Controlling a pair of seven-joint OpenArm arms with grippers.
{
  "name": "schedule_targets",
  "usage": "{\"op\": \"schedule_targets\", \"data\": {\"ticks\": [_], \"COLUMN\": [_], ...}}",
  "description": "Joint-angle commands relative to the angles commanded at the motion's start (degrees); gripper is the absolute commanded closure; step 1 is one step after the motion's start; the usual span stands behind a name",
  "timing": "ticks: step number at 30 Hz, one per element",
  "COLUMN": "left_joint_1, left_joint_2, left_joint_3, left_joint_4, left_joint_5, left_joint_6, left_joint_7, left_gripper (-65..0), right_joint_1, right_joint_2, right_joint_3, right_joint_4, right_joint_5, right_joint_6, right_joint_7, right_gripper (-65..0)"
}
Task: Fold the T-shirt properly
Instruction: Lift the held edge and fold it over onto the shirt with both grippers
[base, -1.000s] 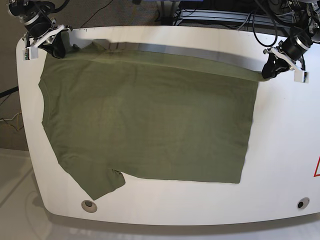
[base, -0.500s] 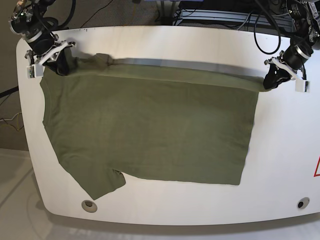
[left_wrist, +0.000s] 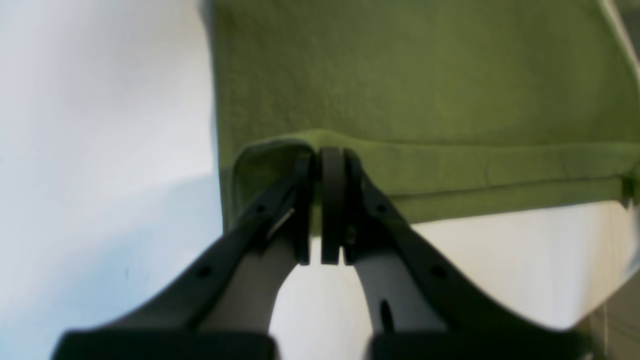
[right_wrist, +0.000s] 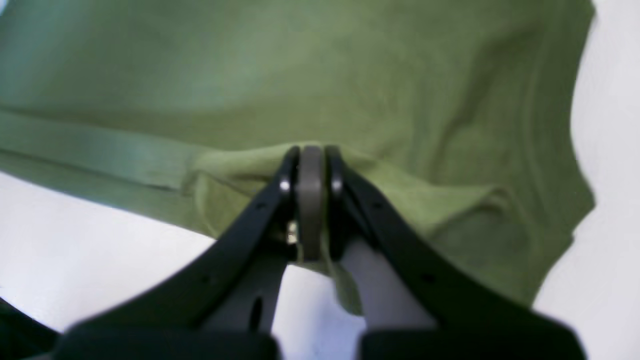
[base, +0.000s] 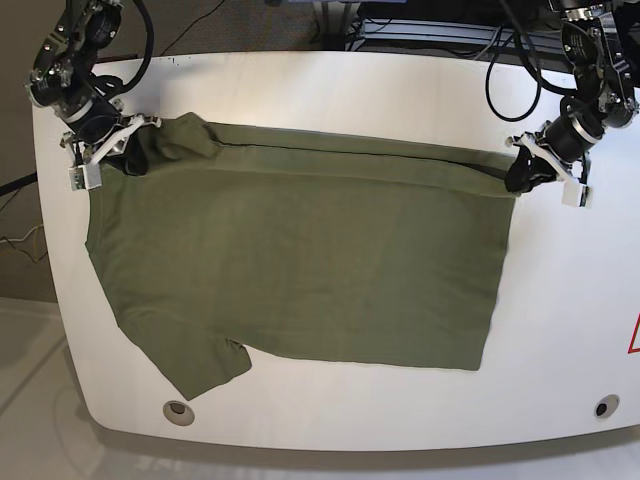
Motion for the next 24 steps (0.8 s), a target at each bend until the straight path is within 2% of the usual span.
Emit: {"op": "schedule_targets", "data": {"ticks": [5, 15, 24], "left_joint_1": [-0.26, -1.07, -2.42], "left_joint_2": [-0.19, -0.01, 0.19], "left_joint_3": [-1.55, -0.89, -0.88], "left_joint_4": [-1.09, -2.79, -4.82], "left_joint_5": [-1.15, 0.0, 0.48], "left_joint_6": [-0.05, 0.07, 0.81], "left_joint_7": [-0.49, -0.83, -0.79], "left_gripper": [0.0, 0.0, 0.0], "right_joint_1": [2.52, 3.64, 6.36], "right_joint_2": [-1.02, -1.78, -1.51], "right_joint_3": [-0.97, -0.7, -0.88], "right_joint_4": [-0.95, -0.99, -4.76], "right_joint_5": [-3.42, -4.35, -5.14], "right_joint_6": [0.03, -0.17, -0.21], "right_joint_7": [-0.05, 0.61, 0.76], "right_gripper": [0.0, 0.0, 0.0]}}
